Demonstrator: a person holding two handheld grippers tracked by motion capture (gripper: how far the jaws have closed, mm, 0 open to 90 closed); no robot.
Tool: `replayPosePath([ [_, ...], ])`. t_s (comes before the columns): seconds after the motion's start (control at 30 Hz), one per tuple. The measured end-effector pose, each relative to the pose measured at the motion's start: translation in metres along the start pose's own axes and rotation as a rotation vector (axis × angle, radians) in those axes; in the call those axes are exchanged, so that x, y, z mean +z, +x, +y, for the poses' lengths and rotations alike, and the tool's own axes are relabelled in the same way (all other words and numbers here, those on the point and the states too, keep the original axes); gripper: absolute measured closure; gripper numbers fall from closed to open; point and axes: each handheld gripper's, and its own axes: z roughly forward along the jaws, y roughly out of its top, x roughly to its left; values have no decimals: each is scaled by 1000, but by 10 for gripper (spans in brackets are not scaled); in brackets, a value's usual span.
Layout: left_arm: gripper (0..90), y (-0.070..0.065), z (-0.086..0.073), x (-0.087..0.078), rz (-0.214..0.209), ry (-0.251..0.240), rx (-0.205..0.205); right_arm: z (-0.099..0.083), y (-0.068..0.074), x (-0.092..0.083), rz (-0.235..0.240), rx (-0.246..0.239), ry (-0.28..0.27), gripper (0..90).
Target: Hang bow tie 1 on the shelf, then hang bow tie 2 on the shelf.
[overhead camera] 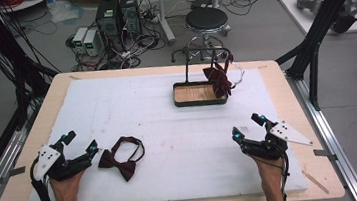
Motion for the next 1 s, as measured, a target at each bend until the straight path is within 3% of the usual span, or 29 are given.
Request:
replayPosePath([
  [1.0,146,1,0,-1,-14,-6,-8,0,3,1,6,-15,2,107],
])
